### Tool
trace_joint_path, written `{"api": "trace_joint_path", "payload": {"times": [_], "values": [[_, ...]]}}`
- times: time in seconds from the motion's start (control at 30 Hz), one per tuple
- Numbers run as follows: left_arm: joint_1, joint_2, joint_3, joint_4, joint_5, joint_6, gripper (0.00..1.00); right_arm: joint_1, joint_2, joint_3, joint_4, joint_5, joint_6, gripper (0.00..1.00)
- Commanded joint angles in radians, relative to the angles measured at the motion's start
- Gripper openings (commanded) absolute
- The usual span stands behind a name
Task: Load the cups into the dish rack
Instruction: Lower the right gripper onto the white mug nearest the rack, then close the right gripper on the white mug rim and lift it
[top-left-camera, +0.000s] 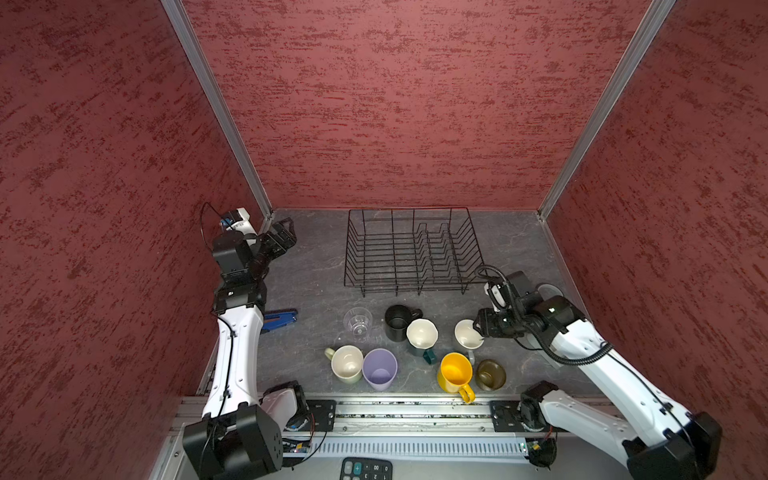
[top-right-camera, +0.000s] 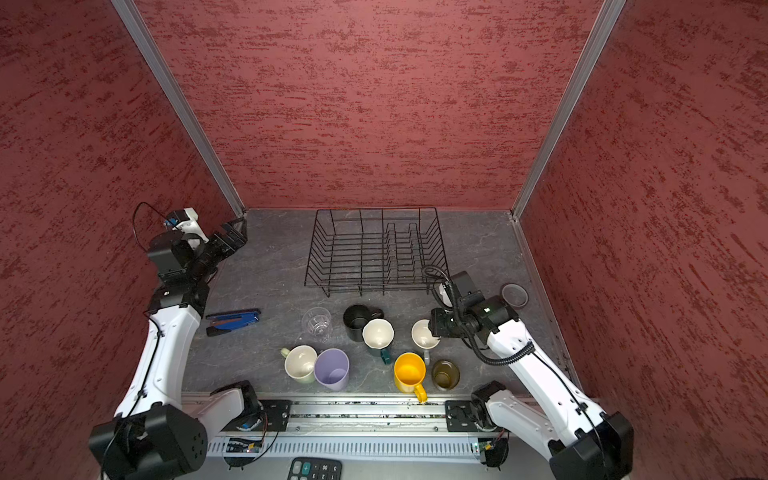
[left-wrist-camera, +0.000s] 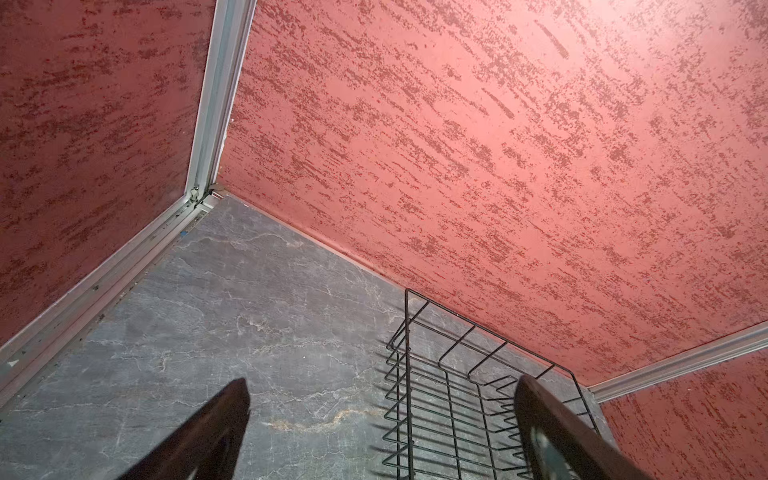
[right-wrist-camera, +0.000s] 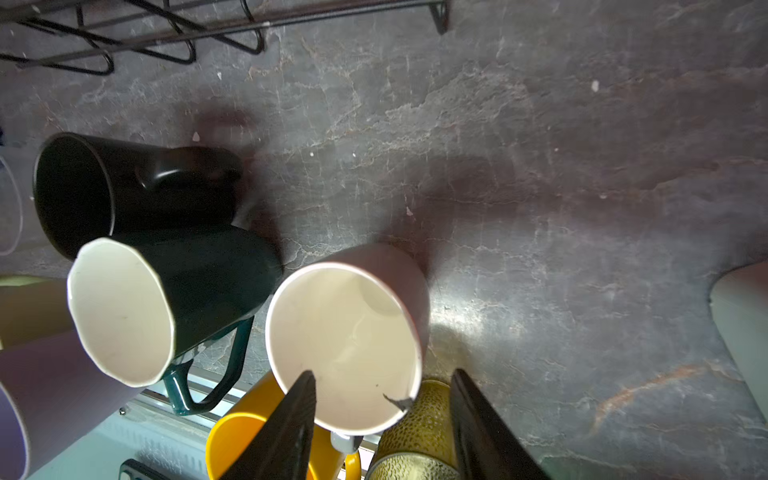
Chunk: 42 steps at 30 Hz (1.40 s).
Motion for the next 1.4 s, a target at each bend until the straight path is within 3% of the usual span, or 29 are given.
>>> {"api": "trace_joint_path", "payload": {"times": [0.0,0.37,1.37], "values": [[0.009,-0.017,-0.012,0.028,0.015,-0.001,1.0,0.035,0.026,-0.005,0.015,0.061,0.041,0.52],[0.011,-0.018,-0.012,0.025,0.012,0.003,1.0,0.093,0.143,-0.001,0.064,0.142,0.029,0.46],[0.014,-0.023,-0.014,0.022,0.001,0.008,1.0,0.125,0.271,0.065,0.112,0.235,-0.013,0.05]]}}
